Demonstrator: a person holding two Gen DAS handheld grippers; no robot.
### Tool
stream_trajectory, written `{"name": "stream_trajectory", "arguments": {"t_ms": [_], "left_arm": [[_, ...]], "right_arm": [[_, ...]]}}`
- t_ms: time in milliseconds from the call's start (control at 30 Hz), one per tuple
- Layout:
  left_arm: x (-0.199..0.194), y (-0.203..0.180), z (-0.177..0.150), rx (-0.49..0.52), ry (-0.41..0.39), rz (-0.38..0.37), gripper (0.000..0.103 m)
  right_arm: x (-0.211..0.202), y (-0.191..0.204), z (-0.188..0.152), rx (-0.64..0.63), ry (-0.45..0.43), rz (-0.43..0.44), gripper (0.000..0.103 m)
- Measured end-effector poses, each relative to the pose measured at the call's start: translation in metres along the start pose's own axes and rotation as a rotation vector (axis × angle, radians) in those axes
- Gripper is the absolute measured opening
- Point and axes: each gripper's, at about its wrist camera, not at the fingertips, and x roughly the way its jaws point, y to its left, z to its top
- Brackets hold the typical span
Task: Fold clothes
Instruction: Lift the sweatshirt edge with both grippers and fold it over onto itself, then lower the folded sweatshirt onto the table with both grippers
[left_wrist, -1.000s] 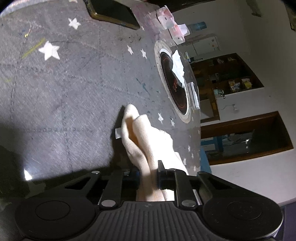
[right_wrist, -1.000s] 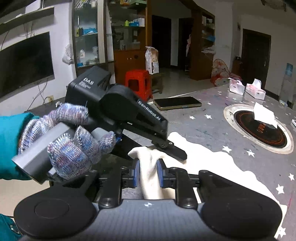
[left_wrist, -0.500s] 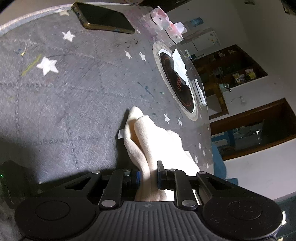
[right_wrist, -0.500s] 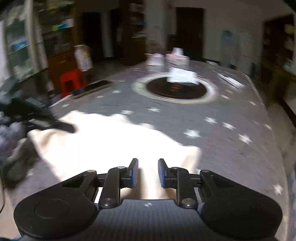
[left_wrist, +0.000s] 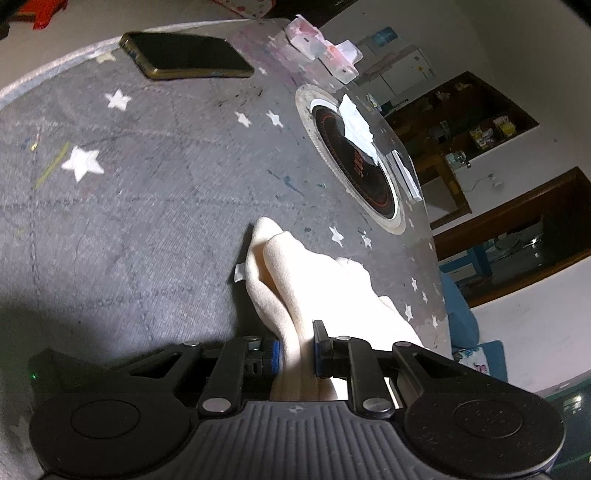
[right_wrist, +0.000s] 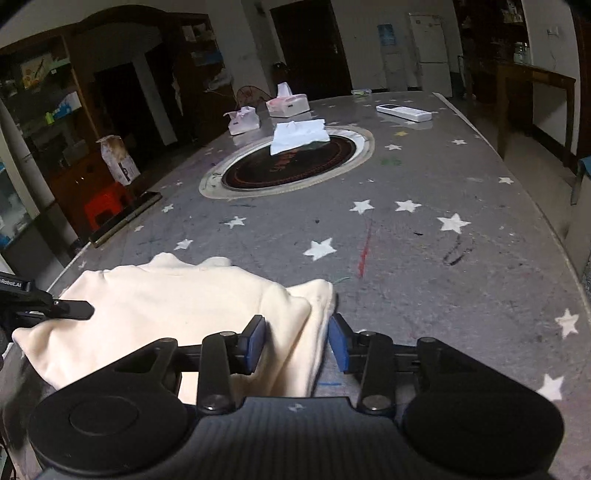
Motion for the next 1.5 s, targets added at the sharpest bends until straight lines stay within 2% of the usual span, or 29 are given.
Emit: {"name": "stream_trajectory", "arguments": {"t_ms": [33, 133, 267, 433, 800, 1033, 1167, 1500], "left_arm": [[0.0, -0.002, 0.0, 0.01, -0.005, 0.006, 0.018], [-0.003, -0.009, -0.001, 0.046, -0.017, 0.018, 0.017], [-0.006, -0.025, 0.0, 0.095, -0.032, 0.014, 0.016], [-0.003, -0.057, -0.001, 0.168, -0.024, -0.031, 0.016], [0.052, -0.148, -0.018, 0.299, 0.054, -0.141, 0.015], [0.092, -0.194, -0.032, 0.365, 0.105, -0.173, 0.015], [0.114, -0.205, -0.038, 0.412, 0.128, -0.145, 0.016], [0.141, -0.182, -0.045, 0.421, 0.21, -0.061, 0.016]], "right_arm": [[0.0, 0.001, 0.0, 0.004, 0.003, 0.014, 0.018], [-0.002, 0.004, -0.001, 0.003, -0.004, 0.034, 0.011], [-0.014, 0.005, -0.002, -0.005, -0.039, 0.037, 0.01], [-0.046, 0.003, 0.002, -0.023, -0.103, 0.013, 0.01], [-0.114, -0.052, 0.022, -0.03, -0.2, -0.183, 0.01], [-0.128, -0.094, 0.029, -0.01, -0.214, -0.284, 0.01], [-0.118, -0.115, 0.026, 0.024, -0.188, -0.309, 0.01], [-0.083, -0.143, 0.001, 0.087, -0.1, -0.303, 0.01]]}}
